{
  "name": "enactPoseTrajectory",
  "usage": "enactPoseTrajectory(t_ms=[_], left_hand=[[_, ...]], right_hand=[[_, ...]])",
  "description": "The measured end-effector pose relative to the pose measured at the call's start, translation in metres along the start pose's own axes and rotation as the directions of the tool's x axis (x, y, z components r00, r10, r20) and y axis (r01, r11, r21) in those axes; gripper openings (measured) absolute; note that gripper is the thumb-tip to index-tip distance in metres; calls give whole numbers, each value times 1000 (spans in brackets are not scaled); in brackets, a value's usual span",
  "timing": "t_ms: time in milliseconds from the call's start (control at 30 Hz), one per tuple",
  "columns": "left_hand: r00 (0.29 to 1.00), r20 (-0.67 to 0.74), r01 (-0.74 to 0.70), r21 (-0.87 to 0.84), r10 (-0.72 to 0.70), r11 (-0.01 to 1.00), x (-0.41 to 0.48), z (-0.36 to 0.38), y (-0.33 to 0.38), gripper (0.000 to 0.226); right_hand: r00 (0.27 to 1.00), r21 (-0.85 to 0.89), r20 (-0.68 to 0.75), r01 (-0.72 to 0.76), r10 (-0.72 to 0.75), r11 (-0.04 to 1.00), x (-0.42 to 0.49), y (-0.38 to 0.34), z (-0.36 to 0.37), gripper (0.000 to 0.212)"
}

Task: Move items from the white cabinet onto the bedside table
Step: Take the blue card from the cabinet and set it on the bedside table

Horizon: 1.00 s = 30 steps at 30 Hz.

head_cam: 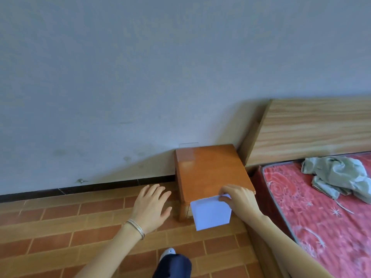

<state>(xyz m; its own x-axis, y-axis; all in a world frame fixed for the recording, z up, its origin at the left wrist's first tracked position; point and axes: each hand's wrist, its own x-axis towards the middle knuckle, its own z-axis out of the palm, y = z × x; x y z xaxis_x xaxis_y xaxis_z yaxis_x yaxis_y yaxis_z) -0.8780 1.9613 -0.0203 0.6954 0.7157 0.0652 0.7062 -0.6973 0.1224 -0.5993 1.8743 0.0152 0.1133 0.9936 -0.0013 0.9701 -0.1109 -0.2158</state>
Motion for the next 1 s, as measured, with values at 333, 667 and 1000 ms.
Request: enactPoseTrajectory(t_ms=[333,667,1000], left_hand=[[995,92,-29,-58,35,998,132,64,-73,51],[988,123,99,-74,-89,992,199,173,-96,45],[944,223,262,-64,-242,963,240,208,-94,48]], right_hand=[[987,50,140,-91,83,995,173,29,69,2],[954,121,253,-196,160,973,279,77,185,5],[997,102,73,-40,32,994,329,105,216,19]])
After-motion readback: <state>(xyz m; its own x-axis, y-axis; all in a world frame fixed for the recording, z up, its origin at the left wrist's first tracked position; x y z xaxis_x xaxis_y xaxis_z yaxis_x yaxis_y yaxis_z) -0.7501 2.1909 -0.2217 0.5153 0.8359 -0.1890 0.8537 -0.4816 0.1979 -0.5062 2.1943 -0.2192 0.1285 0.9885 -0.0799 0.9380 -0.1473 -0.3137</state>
